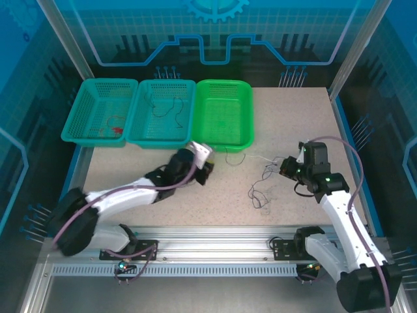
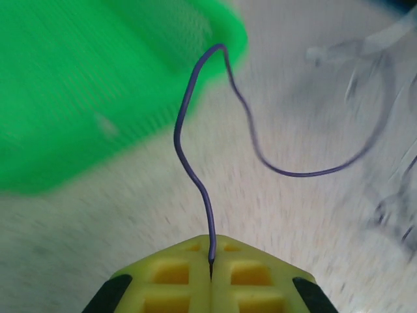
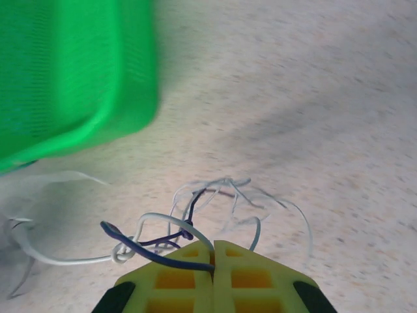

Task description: Untangle the cables

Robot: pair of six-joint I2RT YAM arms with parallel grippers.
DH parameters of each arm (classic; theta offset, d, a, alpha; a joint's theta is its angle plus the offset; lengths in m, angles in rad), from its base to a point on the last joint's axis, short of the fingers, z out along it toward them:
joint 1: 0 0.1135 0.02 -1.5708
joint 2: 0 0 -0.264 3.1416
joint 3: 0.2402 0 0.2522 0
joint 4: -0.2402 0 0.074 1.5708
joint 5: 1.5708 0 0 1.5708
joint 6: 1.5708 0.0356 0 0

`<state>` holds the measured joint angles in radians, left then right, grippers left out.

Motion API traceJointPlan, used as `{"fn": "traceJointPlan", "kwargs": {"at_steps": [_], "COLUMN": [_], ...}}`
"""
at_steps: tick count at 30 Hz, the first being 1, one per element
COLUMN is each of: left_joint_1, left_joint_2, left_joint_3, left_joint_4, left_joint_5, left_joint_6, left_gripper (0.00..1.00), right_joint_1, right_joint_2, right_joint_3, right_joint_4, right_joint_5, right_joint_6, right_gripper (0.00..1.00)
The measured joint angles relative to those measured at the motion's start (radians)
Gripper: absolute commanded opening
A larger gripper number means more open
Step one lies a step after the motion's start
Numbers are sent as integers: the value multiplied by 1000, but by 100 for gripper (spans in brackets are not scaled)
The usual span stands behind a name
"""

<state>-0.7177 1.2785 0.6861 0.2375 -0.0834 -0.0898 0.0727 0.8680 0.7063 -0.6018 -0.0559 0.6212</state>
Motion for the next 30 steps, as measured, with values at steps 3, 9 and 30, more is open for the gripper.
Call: {"fn": "traceJointPlan", "kwargs": {"at_steps": [3, 9, 30], "left_joint_1": [81, 301, 738], "left_joint_2": [-190, -356, 90], "left_joint_3": [44, 266, 842], "left_joint_4": [-66, -278, -359], "left_joint_5": [-3, -29, 56], "left_joint_6": [-42, -122, -169], "left_gripper": [0, 0, 0], "right_joint_1": [-53, -114, -126], "right_joint_2": [10, 49, -108], "right_joint_3": [-76, -188, -253], "right_joint_4": [7, 59, 92], "right_joint_5": [5, 3, -82], "right_joint_6": [16, 47, 78], "right_gripper": [0, 0, 0]}}
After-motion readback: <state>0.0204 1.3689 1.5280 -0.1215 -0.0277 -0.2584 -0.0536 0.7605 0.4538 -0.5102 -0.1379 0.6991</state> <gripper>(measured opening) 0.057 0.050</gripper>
